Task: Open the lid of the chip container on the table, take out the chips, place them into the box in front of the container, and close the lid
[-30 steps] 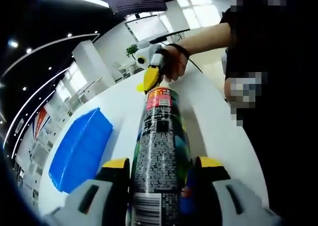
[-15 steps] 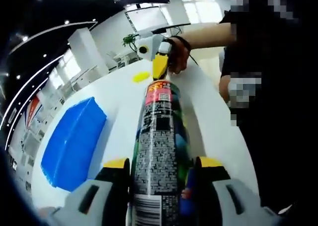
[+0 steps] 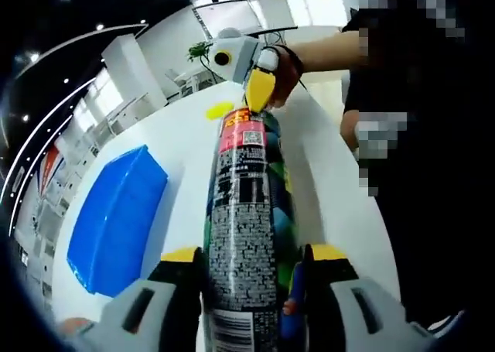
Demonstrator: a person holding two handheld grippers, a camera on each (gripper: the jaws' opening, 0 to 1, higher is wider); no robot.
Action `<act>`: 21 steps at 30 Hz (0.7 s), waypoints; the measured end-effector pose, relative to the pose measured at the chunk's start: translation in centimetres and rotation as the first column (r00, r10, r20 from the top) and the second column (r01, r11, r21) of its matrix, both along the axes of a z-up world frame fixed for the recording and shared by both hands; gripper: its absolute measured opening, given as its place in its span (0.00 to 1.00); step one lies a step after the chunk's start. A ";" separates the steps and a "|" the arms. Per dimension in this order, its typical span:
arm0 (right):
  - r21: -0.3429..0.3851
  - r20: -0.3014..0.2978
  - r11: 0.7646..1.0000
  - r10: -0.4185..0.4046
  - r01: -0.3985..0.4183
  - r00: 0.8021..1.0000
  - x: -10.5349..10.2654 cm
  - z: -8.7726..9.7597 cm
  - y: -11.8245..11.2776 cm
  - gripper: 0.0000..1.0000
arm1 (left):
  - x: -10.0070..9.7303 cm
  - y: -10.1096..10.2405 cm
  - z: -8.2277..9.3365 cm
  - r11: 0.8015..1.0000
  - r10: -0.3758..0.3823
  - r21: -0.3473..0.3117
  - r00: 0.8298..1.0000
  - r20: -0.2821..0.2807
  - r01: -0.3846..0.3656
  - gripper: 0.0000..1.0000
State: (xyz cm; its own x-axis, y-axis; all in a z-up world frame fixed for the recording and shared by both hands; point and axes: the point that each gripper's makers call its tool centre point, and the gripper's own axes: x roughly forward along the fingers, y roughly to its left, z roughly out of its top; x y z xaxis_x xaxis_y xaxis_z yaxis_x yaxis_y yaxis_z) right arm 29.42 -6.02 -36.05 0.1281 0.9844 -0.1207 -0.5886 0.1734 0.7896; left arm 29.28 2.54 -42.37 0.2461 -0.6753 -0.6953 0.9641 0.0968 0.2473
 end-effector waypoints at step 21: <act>-0.604 0.218 0.794 0.247 -0.068 0.944 0.3 10.5 8.6 0.02 | 1.3 -1.2 4.4 0.838 0.105 -0.532 0.993 -0.055 -0.118 0.53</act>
State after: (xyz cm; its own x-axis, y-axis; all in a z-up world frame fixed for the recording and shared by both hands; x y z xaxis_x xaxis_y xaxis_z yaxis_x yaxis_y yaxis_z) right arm 29.74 2.60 -25.54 0.0927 0.7465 -0.6589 -0.8224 0.4305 0.3720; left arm 30.61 1.35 -37.94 0.3310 -0.9122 -0.2416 0.9435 0.3147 0.1042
